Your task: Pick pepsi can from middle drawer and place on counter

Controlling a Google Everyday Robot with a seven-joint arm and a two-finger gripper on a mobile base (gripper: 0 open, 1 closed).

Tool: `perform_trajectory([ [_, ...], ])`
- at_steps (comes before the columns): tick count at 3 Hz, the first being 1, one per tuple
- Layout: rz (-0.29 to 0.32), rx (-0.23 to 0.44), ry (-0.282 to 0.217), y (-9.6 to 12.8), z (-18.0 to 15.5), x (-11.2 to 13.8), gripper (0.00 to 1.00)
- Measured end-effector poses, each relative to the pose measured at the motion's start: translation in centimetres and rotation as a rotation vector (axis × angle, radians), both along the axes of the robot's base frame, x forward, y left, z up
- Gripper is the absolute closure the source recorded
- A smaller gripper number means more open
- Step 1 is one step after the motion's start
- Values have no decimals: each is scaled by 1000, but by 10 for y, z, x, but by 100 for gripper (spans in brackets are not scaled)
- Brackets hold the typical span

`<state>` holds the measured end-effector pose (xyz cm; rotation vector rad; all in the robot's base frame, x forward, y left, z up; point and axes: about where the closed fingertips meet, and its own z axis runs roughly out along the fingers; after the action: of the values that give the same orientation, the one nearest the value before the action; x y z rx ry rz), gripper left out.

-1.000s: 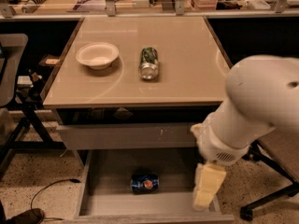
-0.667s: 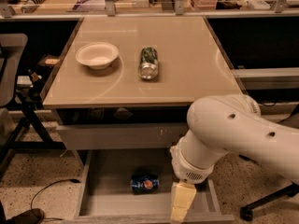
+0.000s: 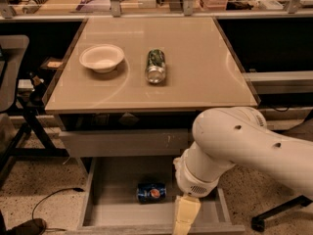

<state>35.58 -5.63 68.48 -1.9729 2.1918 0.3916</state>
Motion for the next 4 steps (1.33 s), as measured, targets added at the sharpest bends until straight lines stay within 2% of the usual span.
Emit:
perform_trajectory([
  [1,-39,66,21,17,-30,0,0],
  [2,-110,149,-22,36,-58,25,0],
  [3,-110,149,-22,36,-58,25,0],
  [4,-137,185,-17,43,-82,34,0],
])
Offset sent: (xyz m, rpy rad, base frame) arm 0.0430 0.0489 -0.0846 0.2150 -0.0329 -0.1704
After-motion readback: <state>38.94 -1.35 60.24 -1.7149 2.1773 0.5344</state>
